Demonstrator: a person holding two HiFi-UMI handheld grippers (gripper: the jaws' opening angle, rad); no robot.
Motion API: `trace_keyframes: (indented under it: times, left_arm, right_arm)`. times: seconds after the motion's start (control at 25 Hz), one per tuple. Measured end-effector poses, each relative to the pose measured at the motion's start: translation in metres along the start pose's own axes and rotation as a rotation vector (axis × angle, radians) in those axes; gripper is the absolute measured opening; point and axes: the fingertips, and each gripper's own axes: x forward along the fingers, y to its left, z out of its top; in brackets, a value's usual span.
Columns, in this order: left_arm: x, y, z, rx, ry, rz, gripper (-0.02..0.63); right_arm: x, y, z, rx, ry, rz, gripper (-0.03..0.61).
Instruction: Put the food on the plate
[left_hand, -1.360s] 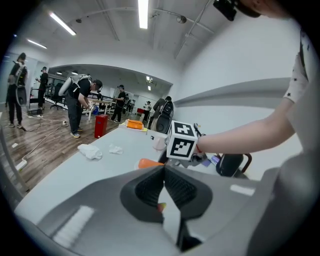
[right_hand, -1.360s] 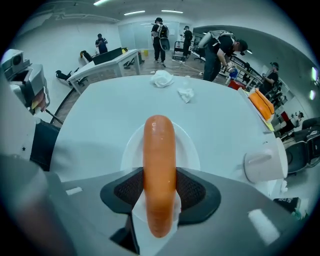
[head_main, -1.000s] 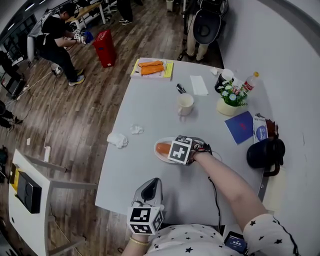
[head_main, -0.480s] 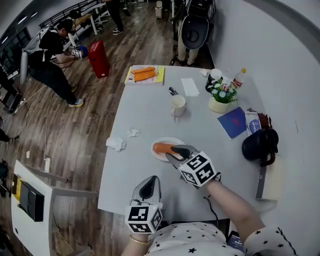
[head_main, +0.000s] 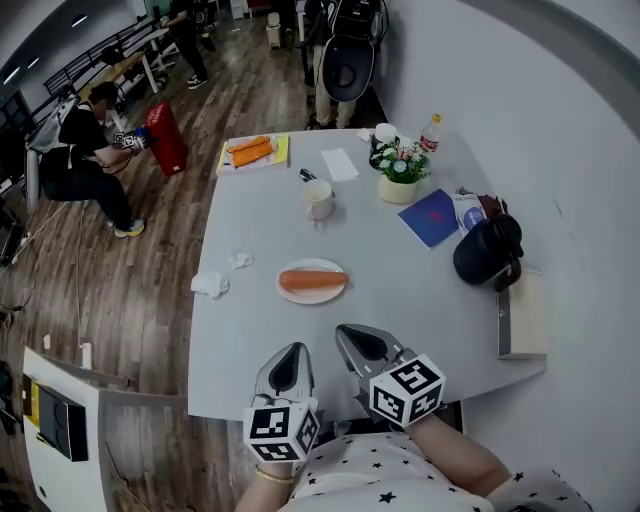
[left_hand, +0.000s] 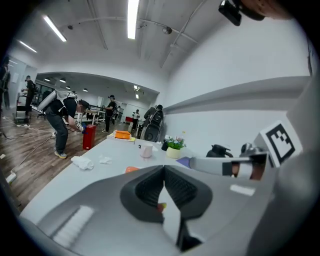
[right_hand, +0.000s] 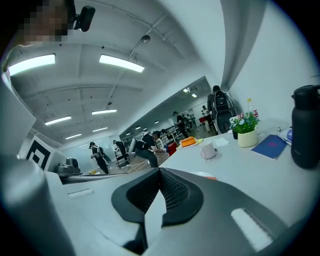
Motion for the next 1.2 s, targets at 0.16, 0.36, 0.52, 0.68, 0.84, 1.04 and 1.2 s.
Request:
trace_keyframes:
  times: [0.16, 0.36, 0.52, 0.68, 0.84, 1.04, 1.2]
  left_arm:
    - [-0.002, -0.011, -0.006, 0.000, 0.007, -0.030, 0.008]
    - [-0.003, -0.020, -0.005, 0.010, -0.004, -0.045, 0.008]
    - [-0.004, -0.021, -0.003, 0.015, -0.011, -0.044, 0.008]
    - [-0.003, -0.021, -0.004, 0.021, -0.007, -0.045, 0.008]
    - [-0.002, -0.018, -0.004, 0.022, -0.007, -0.037, 0.008]
    - [-0.002, -0.014, -0.004, 0.014, -0.007, -0.030, 0.008]
    - [0.001, -0.015, -0.007, 0.015, -0.003, -0.035, 0.008]
  right_arm:
    - [-0.016, 0.009, -0.010, -0.022, 0.003, -0.009, -0.002]
    - [-0.024, 0.012, -0.011, -0.053, 0.002, -0.027, -0.002]
    - [-0.025, 0.013, -0.009, -0.064, -0.001, -0.024, -0.002]
    - [-0.021, 0.013, -0.012, -0.067, 0.008, -0.016, -0.002]
    - [-0.019, 0.012, -0.013, -0.066, 0.012, -0.015, -0.002]
    - [-0.018, 0.010, -0.012, -0.069, 0.011, -0.020, -0.002]
    - [-0.017, 0.007, -0.013, -0.073, 0.014, -0.025, -0.002]
